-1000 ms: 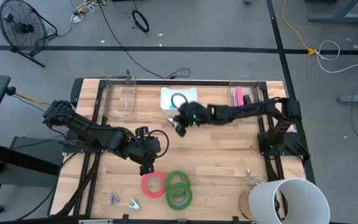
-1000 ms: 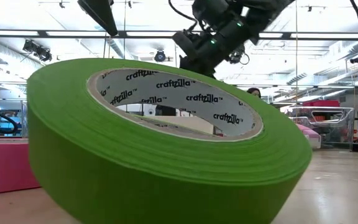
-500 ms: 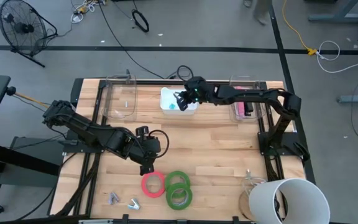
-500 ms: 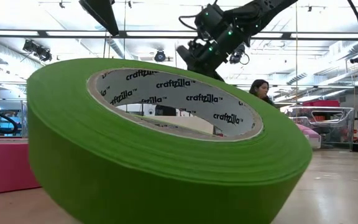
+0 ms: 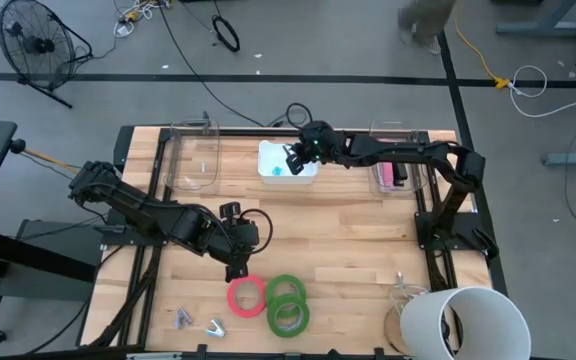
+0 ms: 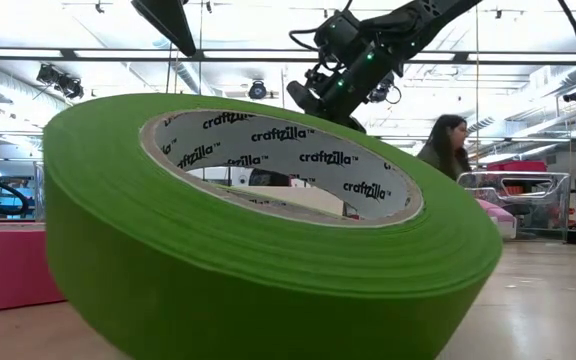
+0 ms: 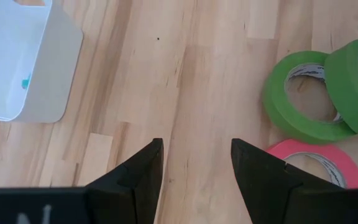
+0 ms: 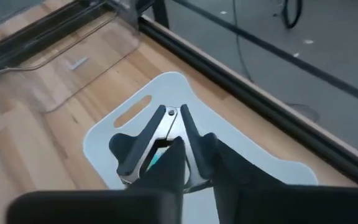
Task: Pick and place Stapler, Stapler remover, tape
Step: Put the black staple remover into the white bin, then put the green tape into the left transparent bin
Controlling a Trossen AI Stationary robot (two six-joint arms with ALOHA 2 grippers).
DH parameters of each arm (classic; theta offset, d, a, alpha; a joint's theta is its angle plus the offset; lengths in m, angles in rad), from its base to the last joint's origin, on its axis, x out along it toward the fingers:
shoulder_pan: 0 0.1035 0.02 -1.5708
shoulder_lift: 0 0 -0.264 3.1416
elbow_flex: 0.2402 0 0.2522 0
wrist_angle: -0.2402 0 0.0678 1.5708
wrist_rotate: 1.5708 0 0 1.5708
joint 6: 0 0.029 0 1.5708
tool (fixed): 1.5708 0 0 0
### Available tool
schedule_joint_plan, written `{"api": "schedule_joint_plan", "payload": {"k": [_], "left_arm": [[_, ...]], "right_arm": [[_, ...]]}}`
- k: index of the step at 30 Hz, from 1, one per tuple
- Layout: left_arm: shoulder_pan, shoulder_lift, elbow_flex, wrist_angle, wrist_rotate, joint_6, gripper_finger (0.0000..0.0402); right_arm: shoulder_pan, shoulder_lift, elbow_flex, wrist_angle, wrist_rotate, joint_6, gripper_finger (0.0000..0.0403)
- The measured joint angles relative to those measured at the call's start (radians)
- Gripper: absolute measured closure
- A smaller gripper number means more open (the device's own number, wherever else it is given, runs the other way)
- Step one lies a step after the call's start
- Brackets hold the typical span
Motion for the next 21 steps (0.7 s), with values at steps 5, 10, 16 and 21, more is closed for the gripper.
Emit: {"api": "schedule_joint_plan", "payload": {"k": [5, 10, 16, 21], "left_arm": [[0.0, 0.0, 0.0, 0.0, 0.0, 0.0, 0.0209], [0.0, 0.0, 0.0, 0.001, 0.0, 0.0, 0.0209], [0.0, 0.0, 0.0, 0.001, 0.0, 0.0, 0.0209], [0.0, 0.0, 0.0, 0.001, 0.019, -0.001, 0.0209]], "right_arm": [[-0.001, 0.0, 0.0, 0.0, 0.034, -0.012, 0.0268], [0.0, 0.0, 0.0, 0.0, 0.033, -0.012, 0.0232], [0.003, 0.0, 0.0, 0.0, 0.02, -0.012, 0.024], [0.023, -0.001, 0.0, 0.015, -0.172, 0.004, 0.0256]]}}
